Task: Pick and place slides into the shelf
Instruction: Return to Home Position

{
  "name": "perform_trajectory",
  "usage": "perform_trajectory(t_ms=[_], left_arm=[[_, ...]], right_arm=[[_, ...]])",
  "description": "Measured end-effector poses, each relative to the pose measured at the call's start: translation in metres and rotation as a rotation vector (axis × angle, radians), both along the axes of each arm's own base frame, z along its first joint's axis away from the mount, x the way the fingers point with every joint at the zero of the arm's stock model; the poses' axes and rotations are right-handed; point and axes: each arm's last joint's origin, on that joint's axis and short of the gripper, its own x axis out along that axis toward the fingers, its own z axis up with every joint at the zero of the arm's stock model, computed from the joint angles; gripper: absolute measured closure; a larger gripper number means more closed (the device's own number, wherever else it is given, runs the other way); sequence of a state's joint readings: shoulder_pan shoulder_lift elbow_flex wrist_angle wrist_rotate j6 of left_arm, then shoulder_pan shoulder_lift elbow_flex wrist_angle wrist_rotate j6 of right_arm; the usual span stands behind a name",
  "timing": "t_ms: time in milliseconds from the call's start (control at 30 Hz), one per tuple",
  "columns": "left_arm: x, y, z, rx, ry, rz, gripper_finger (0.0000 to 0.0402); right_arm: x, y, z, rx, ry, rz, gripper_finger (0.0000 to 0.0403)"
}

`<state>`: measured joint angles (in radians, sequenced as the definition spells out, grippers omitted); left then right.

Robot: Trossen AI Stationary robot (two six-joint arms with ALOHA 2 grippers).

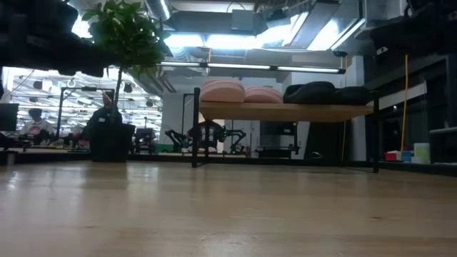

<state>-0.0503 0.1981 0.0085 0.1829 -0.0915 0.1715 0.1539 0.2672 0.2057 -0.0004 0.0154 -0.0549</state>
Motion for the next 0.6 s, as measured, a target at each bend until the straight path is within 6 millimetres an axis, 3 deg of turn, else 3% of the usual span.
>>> perform_trajectory(t_ms=[100, 333, 600], left_arm=[[0.0, 0.001, -0.003, -0.058, 0.027, -0.069, 0.0401], [0.0, 0.005, -0.009, -0.116, 0.087, -0.046, 0.0401], [0.0, 0.005, -0.01, -0.117, 0.098, -0.043, 0.0401]], right_arm=[[0.002, 0.001, -0.014, 0.034, -0.006, 0.023, 0.04], [0.004, 0.002, -0.041, 0.08, -0.059, 0.045, 0.04], [0.003, 0.003, -0.04, 0.045, -0.093, 0.095, 0.04]])
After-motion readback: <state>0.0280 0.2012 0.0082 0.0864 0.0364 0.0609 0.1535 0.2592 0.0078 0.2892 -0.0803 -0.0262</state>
